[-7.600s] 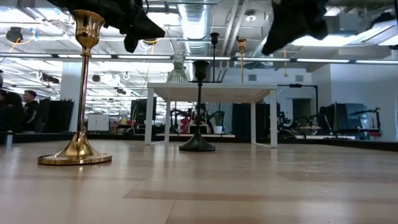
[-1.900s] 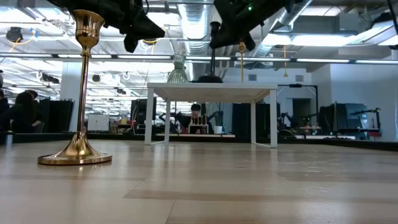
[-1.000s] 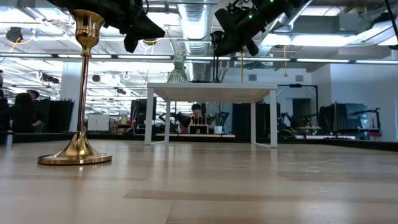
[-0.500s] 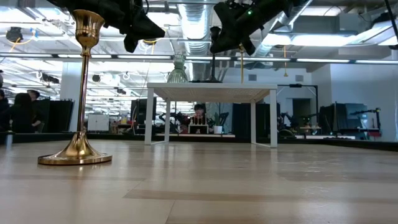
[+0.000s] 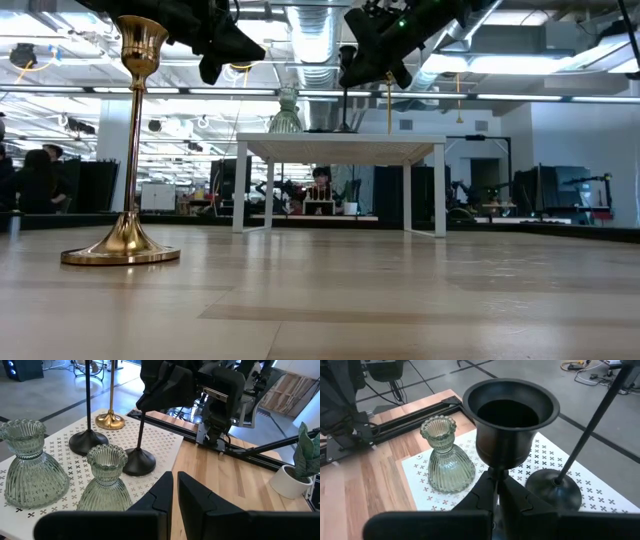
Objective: Pick & Place candle stick holders
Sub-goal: Align the black candle holder with the black candle holder on the shelf, then align the golden candle holder with the golden candle holder on the shelf
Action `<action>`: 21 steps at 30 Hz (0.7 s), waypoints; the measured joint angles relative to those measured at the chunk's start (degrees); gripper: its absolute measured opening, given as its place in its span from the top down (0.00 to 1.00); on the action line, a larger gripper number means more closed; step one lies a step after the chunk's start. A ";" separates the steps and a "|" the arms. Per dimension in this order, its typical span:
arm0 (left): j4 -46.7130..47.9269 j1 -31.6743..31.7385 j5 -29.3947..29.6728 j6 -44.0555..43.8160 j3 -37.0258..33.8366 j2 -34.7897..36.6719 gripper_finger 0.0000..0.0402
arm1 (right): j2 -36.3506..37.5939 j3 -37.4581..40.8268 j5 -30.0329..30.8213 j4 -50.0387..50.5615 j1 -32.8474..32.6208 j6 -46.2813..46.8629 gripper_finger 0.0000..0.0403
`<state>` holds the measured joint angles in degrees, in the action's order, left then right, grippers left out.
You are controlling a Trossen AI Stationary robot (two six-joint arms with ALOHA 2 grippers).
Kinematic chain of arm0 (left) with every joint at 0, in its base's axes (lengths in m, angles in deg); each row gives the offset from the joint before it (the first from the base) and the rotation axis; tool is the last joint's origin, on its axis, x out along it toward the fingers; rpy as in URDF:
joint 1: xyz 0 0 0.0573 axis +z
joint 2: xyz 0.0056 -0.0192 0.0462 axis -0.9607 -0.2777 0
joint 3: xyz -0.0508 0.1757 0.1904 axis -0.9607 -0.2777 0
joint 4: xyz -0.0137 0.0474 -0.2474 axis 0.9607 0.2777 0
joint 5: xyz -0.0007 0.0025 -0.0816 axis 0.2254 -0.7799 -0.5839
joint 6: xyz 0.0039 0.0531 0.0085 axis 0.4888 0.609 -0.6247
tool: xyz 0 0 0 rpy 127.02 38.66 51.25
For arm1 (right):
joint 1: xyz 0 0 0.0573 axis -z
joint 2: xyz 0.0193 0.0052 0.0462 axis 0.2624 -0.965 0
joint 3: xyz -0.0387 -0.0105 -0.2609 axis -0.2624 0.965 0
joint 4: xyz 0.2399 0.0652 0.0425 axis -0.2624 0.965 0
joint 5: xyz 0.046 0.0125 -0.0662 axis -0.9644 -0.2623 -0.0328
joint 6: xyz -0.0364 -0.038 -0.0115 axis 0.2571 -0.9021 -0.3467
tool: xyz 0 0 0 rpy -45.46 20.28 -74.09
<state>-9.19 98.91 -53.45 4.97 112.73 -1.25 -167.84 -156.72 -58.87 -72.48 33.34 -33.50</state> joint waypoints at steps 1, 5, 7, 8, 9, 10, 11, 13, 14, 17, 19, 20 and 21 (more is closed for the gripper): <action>0.00 0.01 0.00 -0.01 0.00 0.00 0.94 | 0.00 0.00 0.03 0.00 0.00 0.00 1.00; 0.00 -0.01 0.00 0.00 0.00 0.00 0.94 | 0.00 0.00 0.04 -0.04 0.00 0.00 0.96; 0.00 0.00 0.01 0.01 0.00 0.00 0.94 | 0.00 0.00 0.02 -0.30 0.00 0.00 0.92; 0.00 0.01 0.00 0.02 0.00 0.00 0.94 | 0.00 0.00 -0.03 -0.47 0.00 -0.01 0.90; 0.01 0.01 0.00 0.02 0.00 0.00 0.94 | 0.00 0.00 -0.07 -0.61 0.00 -0.01 0.88; 0.01 -0.01 0.00 0.02 0.00 0.00 0.94 | 0.00 0.00 -0.07 -0.64 0.00 0.00 0.86; 0.00 0.01 0.00 0.04 0.00 0.00 0.94 | 0.00 0.00 -0.07 -0.61 0.00 0.00 0.85; 0.02 0.01 0.00 0.04 0.00 0.00 0.94 | 0.00 0.00 -0.09 -0.59 0.00 -0.02 0.83; 0.02 0.01 0.00 0.04 0.00 0.00 0.94 | 0.00 0.00 -0.13 -0.61 0.00 -0.02 0.82; 0.00 0.00 0.01 0.04 0.00 0.00 0.94 | 0.00 0.00 -0.29 -0.57 0.00 -0.44 0.80; 0.01 -0.01 0.01 0.05 0.00 0.00 0.94 | 0.00 0.00 -0.42 -0.56 0.00 -1.31 0.77; 0.02 0.01 0.00 0.07 0.00 0.00 0.94 | 0.00 0.00 -0.44 -0.50 0.00 -1.84 0.75; 0.00 0.01 0.00 0.07 0.00 0.00 0.94 | 0.00 0.00 -0.44 -0.48 0.00 -2.12 0.73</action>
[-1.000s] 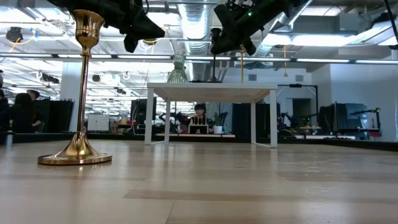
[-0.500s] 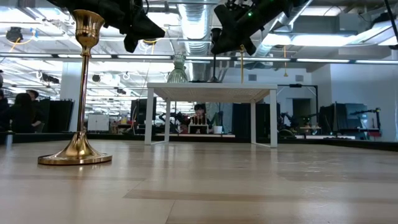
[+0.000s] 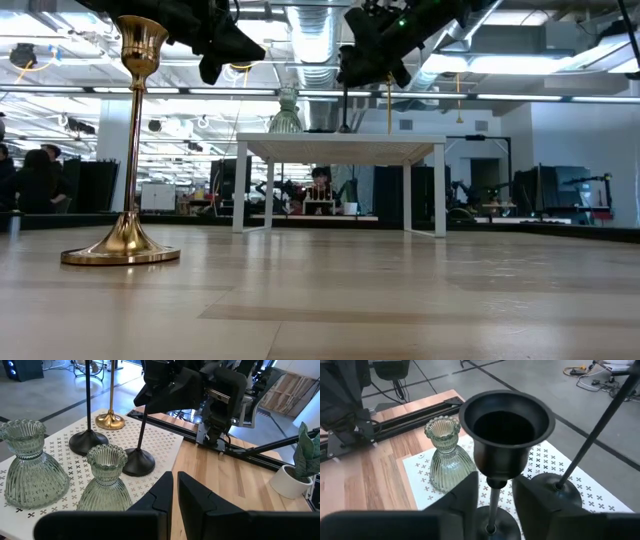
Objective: Pick & Place candle stick holders
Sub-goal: Align the golden candle holder with the golden candle holder on the shelf
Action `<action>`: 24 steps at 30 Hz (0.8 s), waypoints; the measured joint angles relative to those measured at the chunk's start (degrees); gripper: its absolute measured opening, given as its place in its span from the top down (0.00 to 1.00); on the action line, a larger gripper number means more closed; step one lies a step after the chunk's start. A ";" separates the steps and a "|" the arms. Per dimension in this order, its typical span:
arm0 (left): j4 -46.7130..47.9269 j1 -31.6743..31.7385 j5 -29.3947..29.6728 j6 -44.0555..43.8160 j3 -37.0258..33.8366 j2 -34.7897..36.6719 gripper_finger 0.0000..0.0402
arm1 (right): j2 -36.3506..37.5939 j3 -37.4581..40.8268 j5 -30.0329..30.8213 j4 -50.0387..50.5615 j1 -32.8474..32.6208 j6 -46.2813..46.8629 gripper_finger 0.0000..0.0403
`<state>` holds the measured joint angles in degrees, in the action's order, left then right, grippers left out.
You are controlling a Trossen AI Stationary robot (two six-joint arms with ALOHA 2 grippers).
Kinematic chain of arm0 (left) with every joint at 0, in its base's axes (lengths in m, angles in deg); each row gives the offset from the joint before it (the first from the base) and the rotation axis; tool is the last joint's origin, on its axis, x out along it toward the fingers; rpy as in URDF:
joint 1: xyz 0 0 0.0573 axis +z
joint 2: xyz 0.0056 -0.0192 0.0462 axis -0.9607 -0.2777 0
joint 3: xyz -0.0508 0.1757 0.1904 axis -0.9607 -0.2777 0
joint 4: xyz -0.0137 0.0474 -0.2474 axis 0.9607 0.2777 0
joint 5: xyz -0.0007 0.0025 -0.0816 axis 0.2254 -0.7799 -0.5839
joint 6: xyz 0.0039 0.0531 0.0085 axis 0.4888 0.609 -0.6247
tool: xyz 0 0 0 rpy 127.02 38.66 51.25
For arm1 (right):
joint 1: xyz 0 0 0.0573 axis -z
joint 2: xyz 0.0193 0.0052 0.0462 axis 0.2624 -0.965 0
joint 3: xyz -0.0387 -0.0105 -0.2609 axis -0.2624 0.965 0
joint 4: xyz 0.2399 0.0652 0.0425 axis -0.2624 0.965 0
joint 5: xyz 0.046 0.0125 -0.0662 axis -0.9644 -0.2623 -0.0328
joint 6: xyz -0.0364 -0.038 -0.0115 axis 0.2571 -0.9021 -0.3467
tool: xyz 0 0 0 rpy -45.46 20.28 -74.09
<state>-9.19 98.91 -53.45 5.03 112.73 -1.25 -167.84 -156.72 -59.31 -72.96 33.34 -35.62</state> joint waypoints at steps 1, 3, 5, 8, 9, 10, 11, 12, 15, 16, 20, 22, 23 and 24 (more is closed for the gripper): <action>0.00 -0.02 0.00 0.00 0.00 0.00 0.94 | 0.00 0.00 -0.02 0.02 0.00 -0.02 0.71; 0.01 -0.02 0.01 0.00 0.00 0.00 0.94 | 0.00 0.00 -0.01 0.04 0.00 -0.02 0.65; 0.02 -0.01 0.01 0.00 0.00 0.00 0.94 | 0.00 0.00 0.00 0.06 0.00 -0.02 0.57; 0.02 0.00 0.00 0.00 0.00 0.00 0.94 | 0.32 0.00 -0.01 0.97 0.00 -0.03 0.47; 0.02 -0.02 0.00 0.00 0.00 0.00 0.94 | 0.54 0.00 0.00 1.36 -0.02 -0.09 0.44; 0.02 0.00 0.00 0.00 0.00 0.00 0.94 | 0.93 0.00 0.00 1.91 -0.07 -0.28 0.42; 0.01 -0.01 0.00 0.00 0.00 0.00 0.94 | 1.55 0.00 0.00 3.06 -0.06 -0.31 0.40; 0.02 -0.01 0.00 0.00 0.00 0.00 0.94 | 2.21 0.02 0.00 3.98 -0.07 -0.31 0.39; 0.02 0.00 0.00 -0.03 0.00 -0.01 0.94 | 5.17 0.02 0.00 7.59 -0.19 0.09 0.39; 0.02 0.00 0.00 -0.02 0.00 -0.01 0.94 | 6.22 0.02 0.00 8.92 -0.34 0.45 0.39; 0.04 0.00 0.00 -0.12 0.00 -0.02 0.94 | 11.10 0.02 -0.01 14.68 -1.77 0.57 0.43; 0.10 0.00 0.00 -0.17 0.00 0.06 0.94 | 13.69 0.02 -0.33 17.34 -2.99 0.62 0.46; 0.15 -0.01 -0.02 -0.42 0.00 0.14 0.94 | 14.80 0.02 -0.98 18.38 -3.66 0.66 0.48; 0.14 -0.02 -0.37 -1.00 0.00 0.25 0.94 | 15.80 0.02 -2.01 19.00 -4.41 0.64 0.50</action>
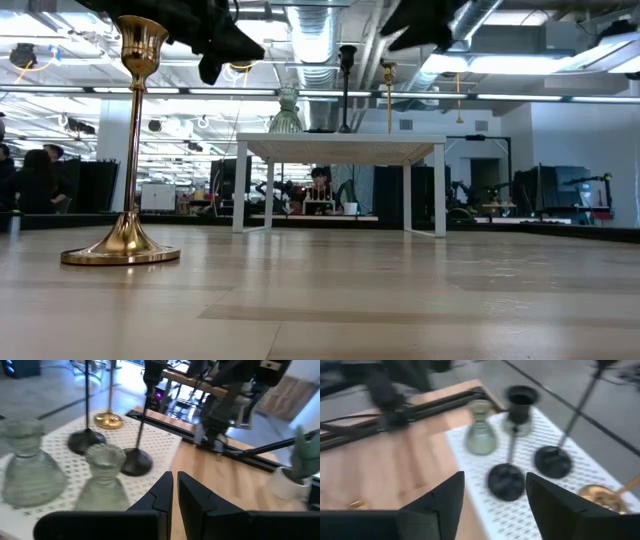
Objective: Pick & Place candle stick holders
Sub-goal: Align the golden candle holder with the golden candle holder on the shelf
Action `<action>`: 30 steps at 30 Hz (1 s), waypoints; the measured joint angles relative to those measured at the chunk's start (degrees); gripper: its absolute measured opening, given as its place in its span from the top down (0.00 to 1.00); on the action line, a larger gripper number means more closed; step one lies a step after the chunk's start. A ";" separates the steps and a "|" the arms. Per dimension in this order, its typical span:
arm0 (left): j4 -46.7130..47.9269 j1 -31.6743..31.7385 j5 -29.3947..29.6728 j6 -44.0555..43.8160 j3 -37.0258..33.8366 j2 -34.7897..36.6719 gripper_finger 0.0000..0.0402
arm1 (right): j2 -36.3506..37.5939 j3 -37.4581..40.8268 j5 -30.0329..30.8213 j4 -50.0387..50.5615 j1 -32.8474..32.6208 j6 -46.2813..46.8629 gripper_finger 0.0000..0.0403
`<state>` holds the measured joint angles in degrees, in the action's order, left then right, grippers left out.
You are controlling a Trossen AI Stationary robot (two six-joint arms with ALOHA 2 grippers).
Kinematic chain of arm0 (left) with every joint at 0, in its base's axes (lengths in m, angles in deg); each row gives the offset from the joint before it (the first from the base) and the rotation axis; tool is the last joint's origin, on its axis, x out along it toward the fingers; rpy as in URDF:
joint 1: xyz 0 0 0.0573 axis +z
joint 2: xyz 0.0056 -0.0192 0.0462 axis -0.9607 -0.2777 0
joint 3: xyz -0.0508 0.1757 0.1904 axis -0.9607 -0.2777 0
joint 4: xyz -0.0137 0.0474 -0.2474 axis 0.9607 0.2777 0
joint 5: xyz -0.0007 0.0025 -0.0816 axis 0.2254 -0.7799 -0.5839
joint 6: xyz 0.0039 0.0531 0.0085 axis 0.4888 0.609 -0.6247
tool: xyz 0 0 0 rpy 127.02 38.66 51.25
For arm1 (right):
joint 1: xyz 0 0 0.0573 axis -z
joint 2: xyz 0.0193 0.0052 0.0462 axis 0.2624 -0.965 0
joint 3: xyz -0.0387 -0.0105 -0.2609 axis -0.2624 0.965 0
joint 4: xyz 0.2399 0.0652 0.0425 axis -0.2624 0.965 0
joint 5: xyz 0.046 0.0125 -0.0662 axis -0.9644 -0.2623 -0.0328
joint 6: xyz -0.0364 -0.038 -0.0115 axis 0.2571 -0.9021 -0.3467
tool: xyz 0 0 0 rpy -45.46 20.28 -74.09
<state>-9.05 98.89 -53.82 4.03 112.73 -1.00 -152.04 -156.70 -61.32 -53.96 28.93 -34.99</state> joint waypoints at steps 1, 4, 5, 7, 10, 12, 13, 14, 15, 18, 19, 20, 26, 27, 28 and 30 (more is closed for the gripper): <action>0.16 0.02 -1.11 -0.68 0.00 0.33 0.94 | 1.08 0.00 -1.10 0.69 -0.73 0.00 0.52; 0.23 0.00 -6.10 -1.08 0.00 1.51 0.94 | 3.68 0.00 -2.91 1.65 -3.24 1.16 0.58; 0.88 0.00 -7.95 -1.10 0.00 2.00 0.94 | 4.41 0.00 -2.99 2.16 -4.03 1.94 0.61; 2.24 -0.63 -10.76 -1.11 0.00 3.30 0.94 | 5.71 0.00 -3.05 3.43 -5.56 3.20 0.67; 7.73 -1.99 -11.42 -0.57 0.00 6.05 0.96 | 7.24 0.00 -3.02 6.06 -7.72 4.60 0.78; 11.90 -3.17 -11.41 -0.40 0.00 8.03 0.98 | 7.97 0.00 -2.99 7.98 -9.05 5.20 0.87; 13.68 -3.91 -11.40 -0.43 0.00 8.97 0.99 | 8.22 0.00 -2.88 8.81 -9.76 5.55 0.91; 15.07 -4.72 -11.29 -0.44 0.00 9.79 0.99 | 8.33 0.00 -2.45 9.39 -10.45 5.83 0.95; 16.10 -5.67 -10.90 -0.44 0.00 10.50 0.99 | 8.34 0.00 -1.72 9.90 -11.13 5.86 0.98; 16.77 -9.38 -9.43 -0.66 0.00 11.79 0.99 | 8.19 0.00 2.13 10.70 -13.02 6.03 0.97; 16.81 -10.66 -8.83 -0.66 0.00 11.95 0.99 | 7.98 0.00 3.61 10.59 -13.53 6.03 0.97; 16.81 -11.98 -8.02 -0.66 0.00 11.99 0.99 | 7.76 0.00 4.96 10.54 -13.90 6.03 0.98; 22.63 -20.09 -0.63 -1.12 0.00 11.53 0.99 | 6.88 0.01 8.59 10.81 -15.07 6.03 0.99; 24.13 -21.53 1.16 -1.99 0.00 11.23 0.99 | 6.85 0.04 8.61 10.82 -15.15 6.03 1.00; 25.32 -23.01 2.64 -2.81 0.00 10.94 0.99 | 6.87 0.04 8.61 10.71 -15.15 6.03 1.00; 26.32 -25.79 5.14 -4.08 0.00 10.27 0.99 | 6.73 0.02 9.13 10.59 -15.15 6.03 1.00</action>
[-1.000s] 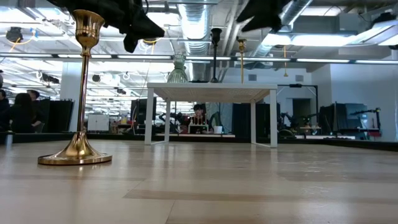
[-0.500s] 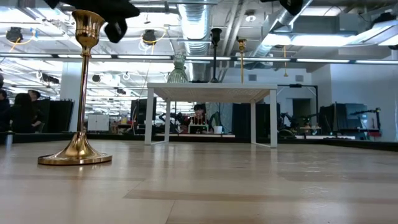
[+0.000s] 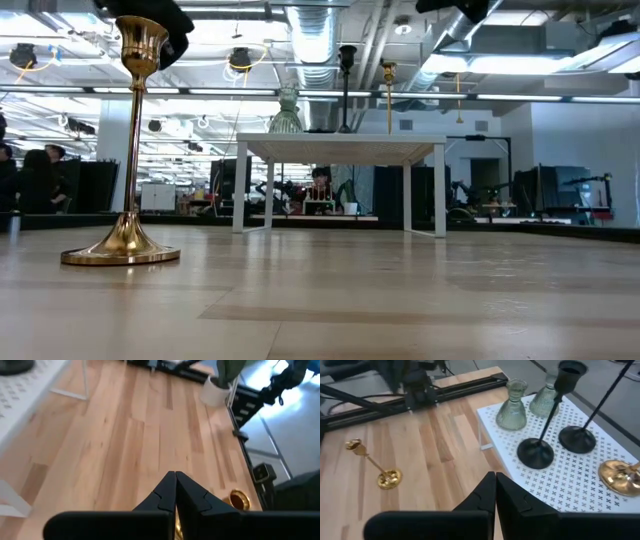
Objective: Pick & Place candle stick holders
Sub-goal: Align the golden candle holder with the golden candle holder on the shelf
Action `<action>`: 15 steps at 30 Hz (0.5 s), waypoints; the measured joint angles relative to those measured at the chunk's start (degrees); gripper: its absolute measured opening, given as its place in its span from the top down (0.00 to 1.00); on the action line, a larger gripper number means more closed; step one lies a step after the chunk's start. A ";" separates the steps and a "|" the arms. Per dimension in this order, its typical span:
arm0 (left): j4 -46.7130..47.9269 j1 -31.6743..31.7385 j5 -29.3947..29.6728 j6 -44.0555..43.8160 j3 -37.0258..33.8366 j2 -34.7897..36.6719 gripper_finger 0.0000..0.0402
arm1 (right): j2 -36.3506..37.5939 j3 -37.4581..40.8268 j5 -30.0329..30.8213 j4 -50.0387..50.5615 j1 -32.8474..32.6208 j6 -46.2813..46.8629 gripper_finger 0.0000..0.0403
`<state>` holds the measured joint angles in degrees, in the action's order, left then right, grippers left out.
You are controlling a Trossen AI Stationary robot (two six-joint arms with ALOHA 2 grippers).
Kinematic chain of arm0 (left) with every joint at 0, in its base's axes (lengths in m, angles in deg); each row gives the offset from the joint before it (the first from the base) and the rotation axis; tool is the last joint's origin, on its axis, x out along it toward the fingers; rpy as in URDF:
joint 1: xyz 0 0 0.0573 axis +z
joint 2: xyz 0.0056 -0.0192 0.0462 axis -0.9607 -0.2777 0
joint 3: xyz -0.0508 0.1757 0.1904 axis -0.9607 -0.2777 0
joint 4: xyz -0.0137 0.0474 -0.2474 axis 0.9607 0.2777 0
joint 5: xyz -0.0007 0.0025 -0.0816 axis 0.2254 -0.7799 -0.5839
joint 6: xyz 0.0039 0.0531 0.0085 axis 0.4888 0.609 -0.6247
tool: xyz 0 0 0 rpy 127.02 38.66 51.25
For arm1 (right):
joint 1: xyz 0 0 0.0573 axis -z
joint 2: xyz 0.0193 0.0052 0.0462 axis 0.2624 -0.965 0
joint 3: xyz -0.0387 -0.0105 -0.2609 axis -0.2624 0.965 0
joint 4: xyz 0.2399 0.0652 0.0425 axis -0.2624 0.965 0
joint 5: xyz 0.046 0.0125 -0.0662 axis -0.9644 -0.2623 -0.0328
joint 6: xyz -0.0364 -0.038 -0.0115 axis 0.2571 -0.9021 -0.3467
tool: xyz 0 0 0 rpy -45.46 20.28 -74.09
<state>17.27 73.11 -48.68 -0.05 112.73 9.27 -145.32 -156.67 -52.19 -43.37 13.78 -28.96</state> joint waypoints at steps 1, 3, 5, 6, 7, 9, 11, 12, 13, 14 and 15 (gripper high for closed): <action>0.02 -1.49 1.01 -0.53 0.00 -0.47 0.99 | -0.11 0.00 0.52 0.09 0.00 0.00 1.00; 0.07 -4.49 2.97 -1.11 0.00 -1.70 0.99 | -0.10 0.00 0.83 0.06 0.00 0.00 1.00; 0.07 -7.17 5.02 -1.12 0.00 -3.12 0.99 | -0.04 0.00 0.93 0.01 0.02 0.00 1.00; 0.07 -8.41 5.85 -1.35 0.00 -3.91 0.99 | -0.06 0.00 0.94 0.05 0.01 0.00 1.00; 0.07 -9.58 6.36 -1.63 0.00 -4.75 0.99 | -0.08 0.00 0.92 0.05 0.01 0.00 1.00; 0.07 -11.55 7.49 -2.51 0.00 -6.60 0.99 | -0.06 0.00 0.92 0.03 0.02 0.00 1.00; 0.08 -13.27 8.09 -2.85 0.00 -8.24 0.99 | -0.06 0.00 0.92 0.05 0.02 0.00 1.00; 0.07 -13.99 8.14 -2.97 0.00 -9.02 0.99 | -0.06 0.00 0.92 0.03 0.02 0.00 1.00; 0.09 -14.61 8.14 -3.02 0.00 -9.72 0.99 | -0.06 0.00 0.92 0.03 0.02 0.00 1.00; 0.07 -15.14 8.24 -3.18 0.00 -10.36 0.99 | -0.06 0.00 0.92 0.03 0.04 0.00 1.00; 0.07 -15.69 8.54 -3.81 0.00 -10.92 0.99 | -0.06 0.00 0.90 0.05 0.04 0.00 1.00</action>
<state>17.34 57.42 -40.15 -3.85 112.73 -1.65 -145.37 -156.67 -51.29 -43.33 13.83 -28.96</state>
